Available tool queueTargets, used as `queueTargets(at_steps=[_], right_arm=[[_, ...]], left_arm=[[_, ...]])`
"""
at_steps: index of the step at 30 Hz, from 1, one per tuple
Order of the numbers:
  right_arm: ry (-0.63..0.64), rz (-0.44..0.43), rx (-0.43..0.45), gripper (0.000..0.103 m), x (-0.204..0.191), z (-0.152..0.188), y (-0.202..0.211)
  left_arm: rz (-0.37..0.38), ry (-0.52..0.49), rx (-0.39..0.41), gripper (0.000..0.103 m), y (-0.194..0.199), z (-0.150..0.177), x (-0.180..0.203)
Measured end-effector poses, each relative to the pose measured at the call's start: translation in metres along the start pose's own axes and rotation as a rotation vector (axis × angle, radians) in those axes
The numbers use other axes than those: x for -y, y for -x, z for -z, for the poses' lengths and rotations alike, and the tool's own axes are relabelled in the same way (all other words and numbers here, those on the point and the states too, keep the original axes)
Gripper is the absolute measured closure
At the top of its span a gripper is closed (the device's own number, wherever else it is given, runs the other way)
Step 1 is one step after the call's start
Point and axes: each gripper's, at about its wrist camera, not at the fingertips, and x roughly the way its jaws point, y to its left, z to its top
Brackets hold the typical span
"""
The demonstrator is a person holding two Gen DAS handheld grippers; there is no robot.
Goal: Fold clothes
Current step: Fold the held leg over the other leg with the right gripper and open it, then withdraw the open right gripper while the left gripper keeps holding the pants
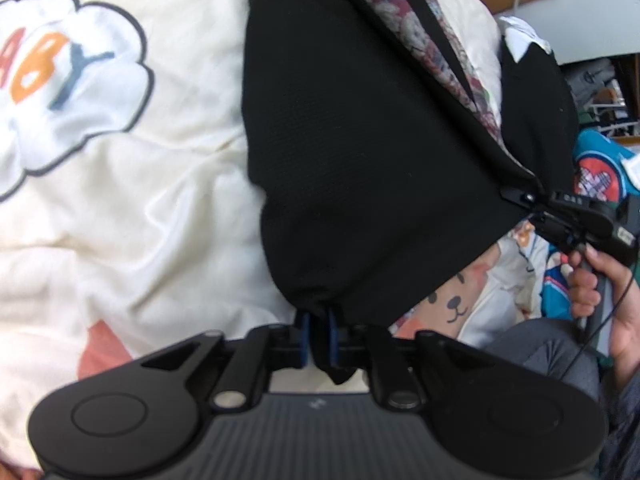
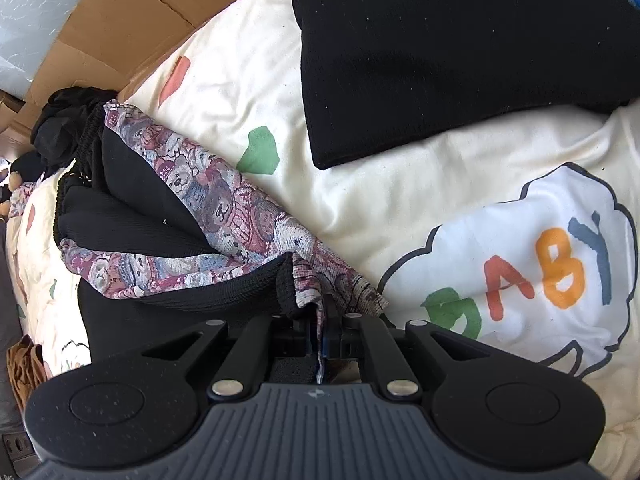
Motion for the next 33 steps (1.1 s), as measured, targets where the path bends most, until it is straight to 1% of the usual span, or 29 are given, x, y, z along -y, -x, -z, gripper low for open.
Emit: queueTargets(at_steps=[2,4,5,6,7,8,12,15,20,23,25,30,33], right_arm=[[0.006,0.001,-0.006,0.091,0.000,-0.001,0.002],[0.011,0.014,0.001,0.080,0.000,-0.004,0.008],[0.008,0.013,0.006,0.077,0.000,-0.005,0.010],[0.006,0.013,0.010,0.071,0.000,-0.006,0.013],[0.008,0.012,0.015,0.065,-0.001,-0.008,0.016],[0.012,0.015,0.020,0.063,-0.003,-0.008,0.019],[0.022,0.021,0.048,0.058,-0.006,-0.010,0.033],[0.025,0.025,0.068,0.057,-0.008,-0.011,0.044],[0.034,0.033,0.079,0.057,-0.011,-0.010,0.057],[0.067,0.043,0.060,0.057,-0.014,-0.006,0.058],[0.093,0.056,0.044,0.057,-0.016,-0.003,0.056],[0.133,0.080,0.010,0.057,-0.019,0.002,0.051],[0.146,0.094,-0.007,0.057,-0.020,0.001,0.046]], left_arm=[[-0.011,0.004,0.010,0.087,0.007,-0.006,0.003],[-0.005,0.007,0.020,0.087,0.016,-0.011,0.003],[-0.007,0.004,0.027,0.087,0.022,-0.013,0.001],[-0.008,0.001,0.035,0.086,0.027,-0.014,-0.001],[-0.010,-0.002,0.043,0.083,0.034,-0.015,-0.003],[-0.011,-0.003,0.050,0.082,0.042,-0.016,-0.008],[-0.017,-0.008,0.065,0.079,0.039,-0.016,0.009],[-0.013,-0.002,0.059,0.075,0.041,-0.011,0.011],[-0.008,0.014,0.050,0.075,0.032,0.003,0.008],[-0.014,0.021,0.045,0.074,0.027,0.012,0.003],[-0.015,0.029,0.043,0.069,0.023,0.018,0.000],[0.013,0.034,0.054,0.061,0.008,0.029,0.001],[0.005,0.033,0.061,0.060,0.001,0.031,0.003]])
